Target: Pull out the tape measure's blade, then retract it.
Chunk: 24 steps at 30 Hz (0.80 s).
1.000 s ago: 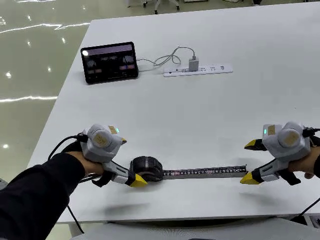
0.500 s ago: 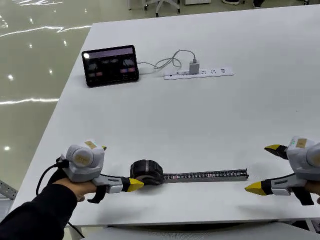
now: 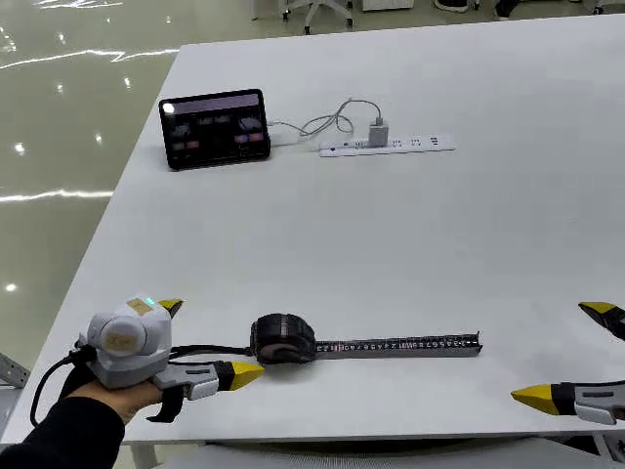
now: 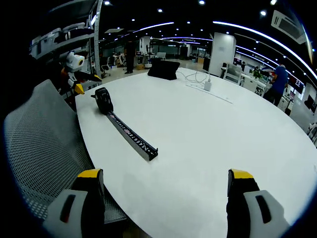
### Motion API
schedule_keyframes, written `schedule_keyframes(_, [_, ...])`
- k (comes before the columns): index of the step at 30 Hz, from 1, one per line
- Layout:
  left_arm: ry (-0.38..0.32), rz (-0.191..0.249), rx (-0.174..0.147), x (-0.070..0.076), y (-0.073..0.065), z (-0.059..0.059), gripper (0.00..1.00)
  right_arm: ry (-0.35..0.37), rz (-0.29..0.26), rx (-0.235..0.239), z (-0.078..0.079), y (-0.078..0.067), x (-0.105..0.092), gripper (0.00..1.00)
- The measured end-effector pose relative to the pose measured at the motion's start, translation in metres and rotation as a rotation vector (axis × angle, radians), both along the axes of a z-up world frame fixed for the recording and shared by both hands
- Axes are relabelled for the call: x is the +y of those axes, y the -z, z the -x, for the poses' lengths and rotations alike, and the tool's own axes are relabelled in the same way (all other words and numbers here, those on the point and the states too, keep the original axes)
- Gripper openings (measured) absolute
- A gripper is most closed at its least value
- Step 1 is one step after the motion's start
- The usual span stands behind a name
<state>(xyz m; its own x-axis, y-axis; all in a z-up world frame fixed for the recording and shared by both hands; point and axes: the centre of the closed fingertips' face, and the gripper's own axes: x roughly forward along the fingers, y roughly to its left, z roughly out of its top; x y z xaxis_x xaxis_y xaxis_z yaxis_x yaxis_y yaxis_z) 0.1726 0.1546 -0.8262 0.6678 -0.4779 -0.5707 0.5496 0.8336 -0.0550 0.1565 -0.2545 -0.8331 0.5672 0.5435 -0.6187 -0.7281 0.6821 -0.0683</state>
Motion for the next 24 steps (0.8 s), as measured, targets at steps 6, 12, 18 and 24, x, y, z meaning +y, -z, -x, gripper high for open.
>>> schedule_keyframes(6, [-0.007,-0.046,0.012,0.007,0.001,0.011,1.00,0.005,-0.003,-0.001,0.018,-0.001,-0.006,1.00])
schedule_keyframes(12, [-0.019,-0.041,0.004,0.009,-0.001,0.019,1.00,0.017,0.001,0.012,0.026,0.001,-0.021,1.00])
schedule_keyframes(18, [-0.012,-0.030,0.011,0.006,-0.001,0.021,1.00,0.021,0.003,0.018,0.026,-0.001,-0.025,1.00])
schedule_keyframes(24, [-0.008,-0.032,0.018,0.003,0.002,0.019,1.00,0.019,0.013,0.010,0.025,-0.006,-0.031,1.00])
